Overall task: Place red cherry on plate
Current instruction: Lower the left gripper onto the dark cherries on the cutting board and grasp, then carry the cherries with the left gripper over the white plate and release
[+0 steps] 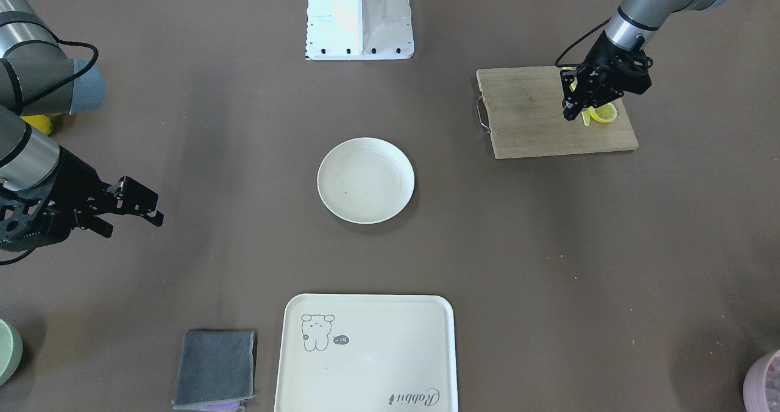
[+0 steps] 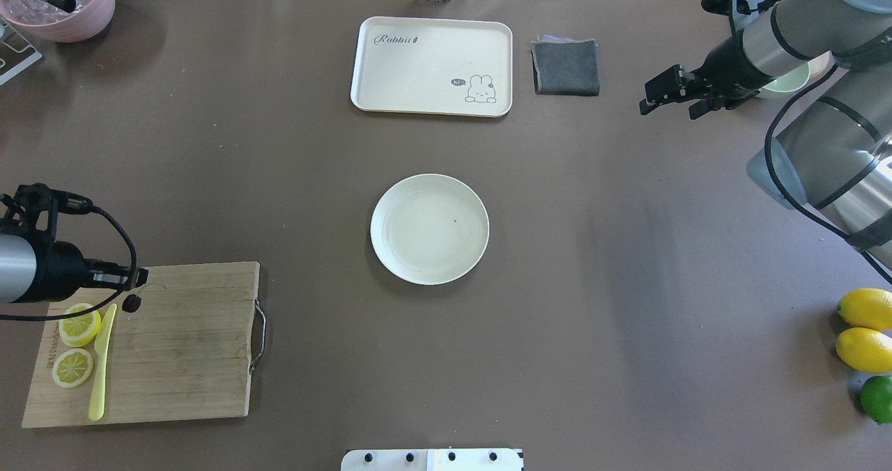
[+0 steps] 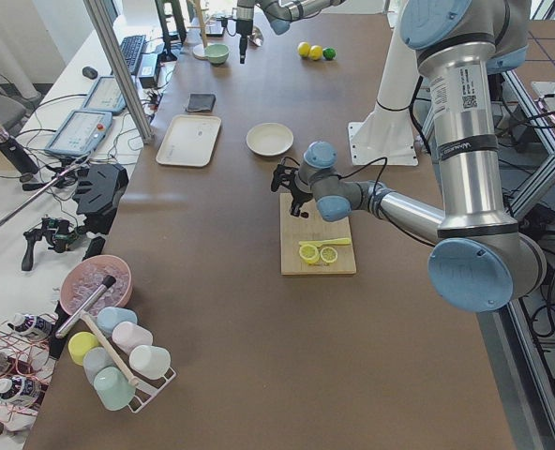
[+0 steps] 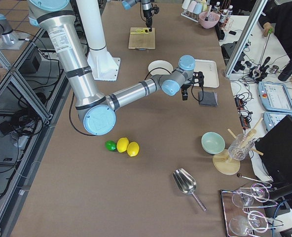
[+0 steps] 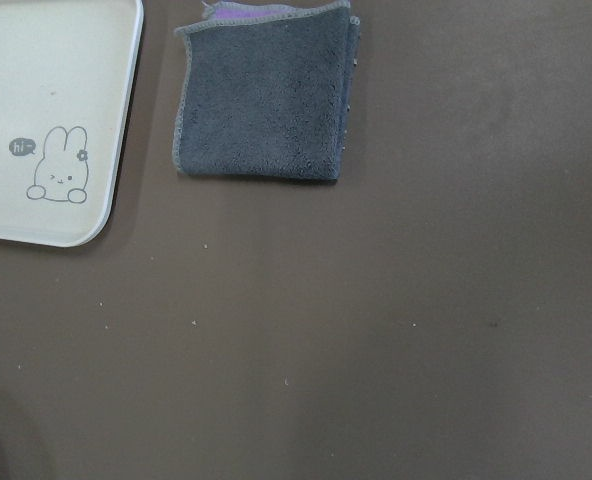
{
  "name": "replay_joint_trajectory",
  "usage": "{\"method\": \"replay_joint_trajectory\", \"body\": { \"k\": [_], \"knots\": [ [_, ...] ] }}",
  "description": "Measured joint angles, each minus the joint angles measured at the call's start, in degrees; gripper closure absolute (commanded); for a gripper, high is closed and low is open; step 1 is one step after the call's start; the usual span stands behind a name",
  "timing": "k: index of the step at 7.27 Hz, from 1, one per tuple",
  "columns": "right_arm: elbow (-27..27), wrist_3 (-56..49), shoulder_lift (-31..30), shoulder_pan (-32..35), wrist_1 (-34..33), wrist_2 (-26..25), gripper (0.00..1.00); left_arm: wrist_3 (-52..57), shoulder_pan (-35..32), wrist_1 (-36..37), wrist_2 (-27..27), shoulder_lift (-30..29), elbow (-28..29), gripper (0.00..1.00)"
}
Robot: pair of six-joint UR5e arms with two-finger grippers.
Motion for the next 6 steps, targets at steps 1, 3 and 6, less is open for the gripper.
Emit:
{"method": "replay_joint_trajectory", "body": {
  "k": [1,3,6],
  "knots": [
    [0.02,0.00,-0.10,0.02,0.02,0.01,0.01,-0.14,-2.23,1.22,-2.34,-3.42,0.17,1.00],
    [-0.04,0.00,-0.16,0.02,0.04,0.02,0.01,-4.20,-3.32,11.25,-3.61,-17.42,1.79,1.00],
    [-0.27,0.00,-0.15,-0.03,0.03,-0.30,0.01,-13.27,1.59,19.47,0.76,-39.10,12.24,1.00]
  ]
}}
